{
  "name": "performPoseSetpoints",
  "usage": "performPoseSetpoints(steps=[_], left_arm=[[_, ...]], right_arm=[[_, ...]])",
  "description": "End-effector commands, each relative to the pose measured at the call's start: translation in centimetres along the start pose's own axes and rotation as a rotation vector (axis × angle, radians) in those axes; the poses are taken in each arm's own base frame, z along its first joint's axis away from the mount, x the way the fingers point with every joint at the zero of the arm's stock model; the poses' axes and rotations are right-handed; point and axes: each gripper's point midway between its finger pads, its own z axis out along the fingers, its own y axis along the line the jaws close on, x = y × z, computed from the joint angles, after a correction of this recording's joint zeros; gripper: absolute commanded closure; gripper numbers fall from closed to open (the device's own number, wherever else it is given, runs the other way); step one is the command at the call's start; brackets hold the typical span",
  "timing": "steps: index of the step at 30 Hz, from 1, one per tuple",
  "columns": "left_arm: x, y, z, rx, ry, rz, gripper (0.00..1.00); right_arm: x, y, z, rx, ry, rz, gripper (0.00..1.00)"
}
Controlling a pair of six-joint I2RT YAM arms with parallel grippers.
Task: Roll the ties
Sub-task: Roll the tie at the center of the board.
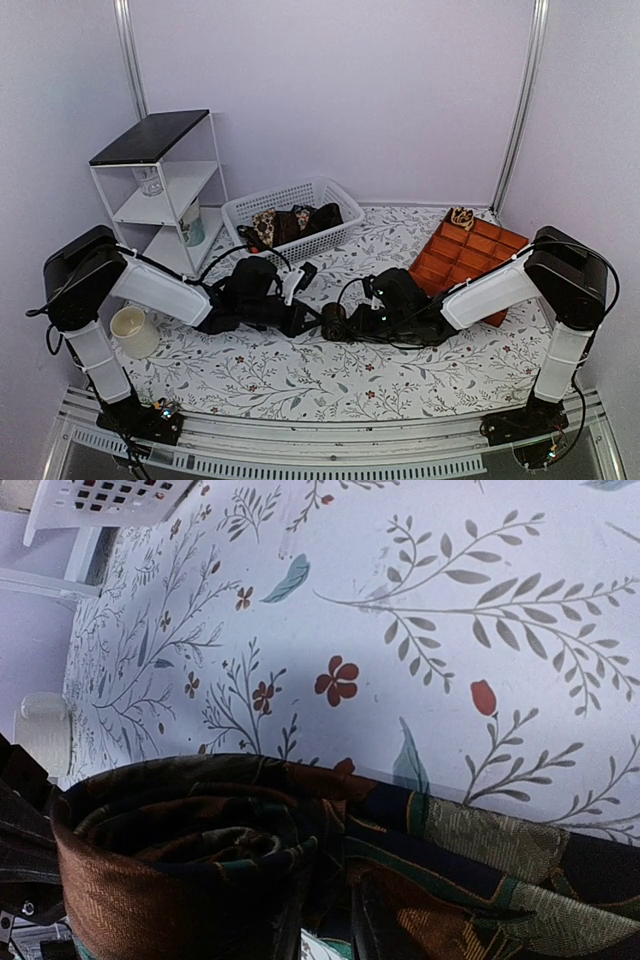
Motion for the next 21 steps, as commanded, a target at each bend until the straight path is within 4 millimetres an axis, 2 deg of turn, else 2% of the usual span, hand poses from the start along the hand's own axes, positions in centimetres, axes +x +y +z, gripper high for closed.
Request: performPoseSetpoints(steps=[1, 7, 15, 21], left_arm=[[0.1, -0.2, 0.5, -0.014, 0.018, -0.015, 0.97], [-0.4, -0.5, 0.7, -0.013, 0.022, -0.024, 0.99], [-0.2, -0.5, 0.8, -0.020, 0.036, -0.033, 1.00], [-0.6, -1.2, 1.6, -0.007, 0.041, -0.030, 1.00]], right_arm=[[-0.9, -0.2, -1.4, 0.018, -0.040, -0.009, 0.81], [-1.3, 0.3, -2.4, -0.004, -0.046, -0.018, 0.90], [-1.9, -0.9, -3.5, 0.038, -0.070, -0.009, 0.88], [-2.5, -0.8, -4.9, 0.036, -0.107, -0.005, 0.84]])
